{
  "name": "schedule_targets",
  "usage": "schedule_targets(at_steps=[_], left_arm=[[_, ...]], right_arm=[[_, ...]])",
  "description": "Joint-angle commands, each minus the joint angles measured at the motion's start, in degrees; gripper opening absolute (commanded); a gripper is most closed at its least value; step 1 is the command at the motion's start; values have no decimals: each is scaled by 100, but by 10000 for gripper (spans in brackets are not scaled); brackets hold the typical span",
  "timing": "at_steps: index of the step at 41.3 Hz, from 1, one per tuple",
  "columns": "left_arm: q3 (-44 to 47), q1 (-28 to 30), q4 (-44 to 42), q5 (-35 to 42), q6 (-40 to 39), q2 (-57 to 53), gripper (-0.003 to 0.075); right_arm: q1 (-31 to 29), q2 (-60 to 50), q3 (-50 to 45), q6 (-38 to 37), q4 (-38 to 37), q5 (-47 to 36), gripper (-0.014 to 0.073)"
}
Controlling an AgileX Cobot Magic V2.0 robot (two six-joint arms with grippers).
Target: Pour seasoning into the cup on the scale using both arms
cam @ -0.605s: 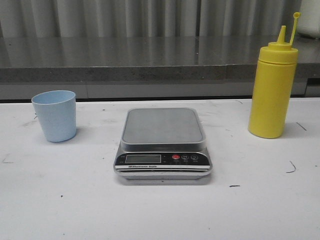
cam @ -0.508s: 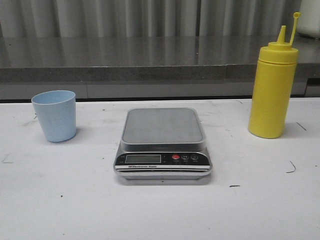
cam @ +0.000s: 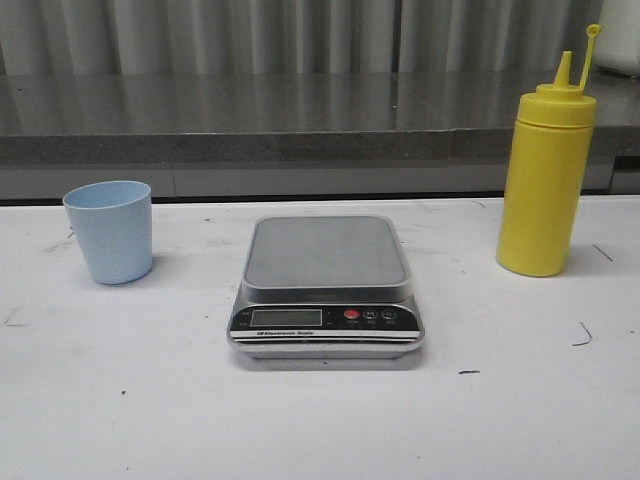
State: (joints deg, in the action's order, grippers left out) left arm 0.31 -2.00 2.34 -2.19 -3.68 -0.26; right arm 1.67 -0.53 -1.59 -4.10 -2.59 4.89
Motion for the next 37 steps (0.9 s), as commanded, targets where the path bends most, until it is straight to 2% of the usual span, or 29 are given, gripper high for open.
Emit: schedule_targets(at_steps=[1, 11, 15, 24, 32, 37], left_arm=[[131, 15, 45, 498, -1, -98, -20], [131, 15, 45, 858, -1, -98, -20], [-107, 15, 45, 865, -1, -98, -20], [-1565, 15, 45, -104, -1, 132, -20], [-3212, 15, 45, -1773, -1, 1089, -20], [-3852, 15, 45, -2393, -1, 1723, -20]], right_arm=[[-49, -96, 39, 4, 7, -459, -67], [-49, -96, 45, 10, 8, -683, -67], [-42, -96, 276, 10, 8, -489, -67], [-33, 102, 1634, 10, 8, 598, -67], [-33, 931, 3008, 10, 8, 1889, -67], [-33, 1528, 3644, 16, 8, 2651, -67]])
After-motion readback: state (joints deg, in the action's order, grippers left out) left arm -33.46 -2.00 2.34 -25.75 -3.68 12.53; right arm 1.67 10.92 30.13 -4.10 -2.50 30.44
